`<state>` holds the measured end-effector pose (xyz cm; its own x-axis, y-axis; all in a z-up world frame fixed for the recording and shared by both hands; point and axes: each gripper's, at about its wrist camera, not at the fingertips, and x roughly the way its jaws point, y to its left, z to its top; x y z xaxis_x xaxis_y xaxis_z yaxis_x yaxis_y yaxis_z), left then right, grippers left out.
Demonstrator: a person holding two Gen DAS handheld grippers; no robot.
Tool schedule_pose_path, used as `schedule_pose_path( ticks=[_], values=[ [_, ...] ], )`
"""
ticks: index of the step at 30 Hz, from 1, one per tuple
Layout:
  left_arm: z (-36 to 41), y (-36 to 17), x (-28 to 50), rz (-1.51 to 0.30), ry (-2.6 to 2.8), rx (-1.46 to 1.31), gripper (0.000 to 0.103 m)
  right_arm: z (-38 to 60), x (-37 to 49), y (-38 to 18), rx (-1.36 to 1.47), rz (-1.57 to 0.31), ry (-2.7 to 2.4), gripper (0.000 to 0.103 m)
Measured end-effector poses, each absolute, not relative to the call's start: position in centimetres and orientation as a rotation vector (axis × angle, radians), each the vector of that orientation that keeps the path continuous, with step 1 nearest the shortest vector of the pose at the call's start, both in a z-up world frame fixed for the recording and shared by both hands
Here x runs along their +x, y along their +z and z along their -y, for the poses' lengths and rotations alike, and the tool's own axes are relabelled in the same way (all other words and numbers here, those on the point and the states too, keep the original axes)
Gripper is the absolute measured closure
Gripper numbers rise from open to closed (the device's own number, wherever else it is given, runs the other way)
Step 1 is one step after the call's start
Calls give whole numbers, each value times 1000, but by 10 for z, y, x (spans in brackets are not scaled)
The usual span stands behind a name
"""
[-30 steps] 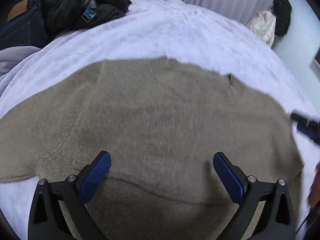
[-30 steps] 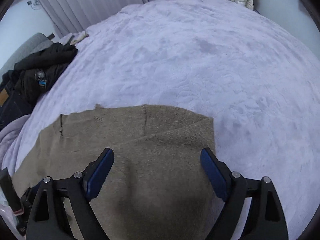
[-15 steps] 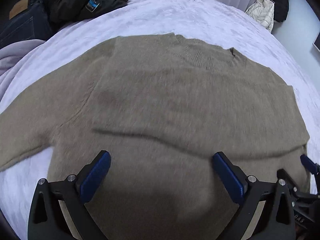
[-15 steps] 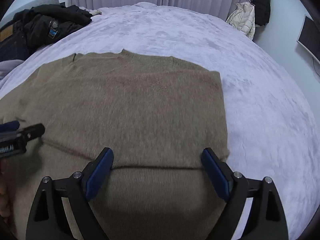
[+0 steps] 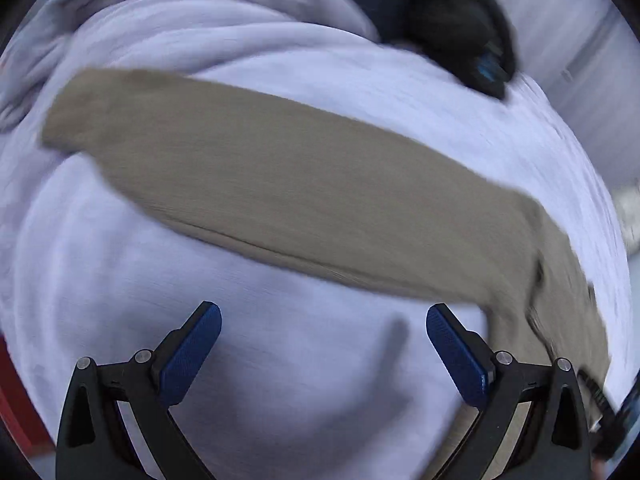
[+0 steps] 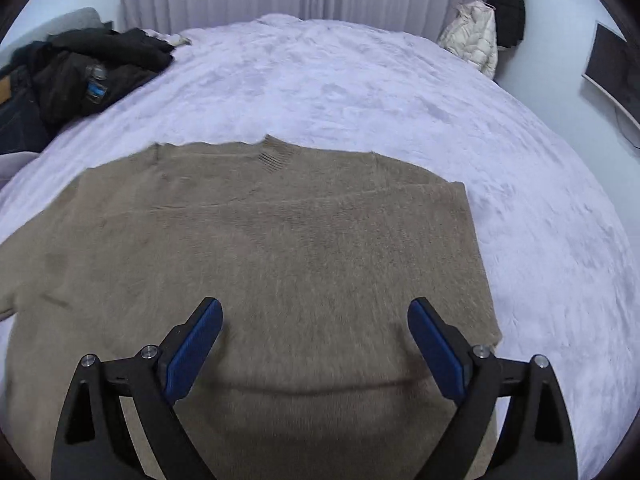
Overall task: Fold small clothes
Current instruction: 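Grasp the other sleeve cuff with the left tool and lift it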
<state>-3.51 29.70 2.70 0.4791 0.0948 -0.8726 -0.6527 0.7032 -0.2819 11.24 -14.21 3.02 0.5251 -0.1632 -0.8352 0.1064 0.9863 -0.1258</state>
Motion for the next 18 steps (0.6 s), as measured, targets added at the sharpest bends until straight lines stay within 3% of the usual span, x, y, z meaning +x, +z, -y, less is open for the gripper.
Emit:
schedule_pose_path(
  ticks=[8, 18],
  values=[
    [-442, -2, -94, -801, 595, -995, 0, 70, 117, 24, -50, -1035, -150, 8],
    [-493, -6, -80, -642, 363, -1074, 0, -8, 119, 38, -98, -986, -27, 8]
  ],
)
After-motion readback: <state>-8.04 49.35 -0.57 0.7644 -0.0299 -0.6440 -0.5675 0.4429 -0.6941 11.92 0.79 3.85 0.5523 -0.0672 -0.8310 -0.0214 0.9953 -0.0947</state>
